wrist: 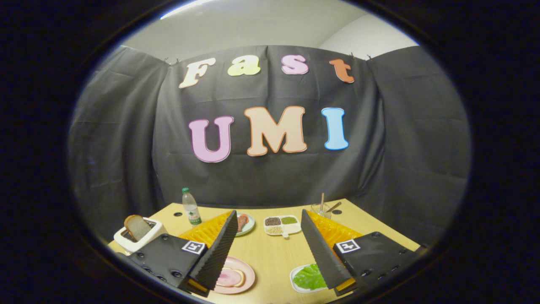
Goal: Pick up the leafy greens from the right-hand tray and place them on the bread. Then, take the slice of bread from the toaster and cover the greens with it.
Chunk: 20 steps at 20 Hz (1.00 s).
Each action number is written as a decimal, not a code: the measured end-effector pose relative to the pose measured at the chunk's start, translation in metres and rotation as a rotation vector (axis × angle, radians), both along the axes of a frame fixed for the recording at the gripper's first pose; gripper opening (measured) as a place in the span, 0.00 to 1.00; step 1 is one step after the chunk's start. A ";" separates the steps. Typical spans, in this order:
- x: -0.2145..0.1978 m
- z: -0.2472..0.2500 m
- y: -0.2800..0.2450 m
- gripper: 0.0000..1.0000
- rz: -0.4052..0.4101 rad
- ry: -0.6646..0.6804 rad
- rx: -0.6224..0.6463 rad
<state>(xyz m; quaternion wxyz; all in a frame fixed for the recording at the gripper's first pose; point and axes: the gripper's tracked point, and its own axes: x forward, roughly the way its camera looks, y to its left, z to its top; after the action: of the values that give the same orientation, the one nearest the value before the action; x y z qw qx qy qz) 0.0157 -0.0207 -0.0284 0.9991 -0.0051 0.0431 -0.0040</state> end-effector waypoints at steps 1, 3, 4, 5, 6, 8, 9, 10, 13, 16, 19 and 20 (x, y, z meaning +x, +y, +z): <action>0.000 -0.007 0.000 0.96 0.005 0.018 -0.001; 0.000 -0.023 0.000 0.96 0.017 0.062 0.000; 0.001 -0.032 0.000 0.96 0.025 0.086 0.002; 0.001 -0.042 -0.001 0.96 0.032 0.114 0.005; 0.001 -0.052 -0.002 0.96 0.039 0.143 0.009; 0.000 -0.076 -0.007 0.96 0.046 0.205 0.022; 0.000 -0.088 -0.013 0.96 0.042 0.236 0.023; -0.002 -0.099 -0.021 0.96 0.036 0.263 0.020; -0.009 -0.134 -0.059 0.96 -0.006 0.353 0.024; -0.016 -0.164 -0.104 0.96 -0.050 0.433 0.006; -0.016 -0.183 -0.147 0.96 -0.074 0.503 -0.024; -0.016 -0.189 -0.159 0.97 -0.074 0.527 -0.027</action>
<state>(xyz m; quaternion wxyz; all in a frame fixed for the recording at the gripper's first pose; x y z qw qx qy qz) -0.0007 -0.1795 -0.2177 0.9524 -0.0175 0.3018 -0.0394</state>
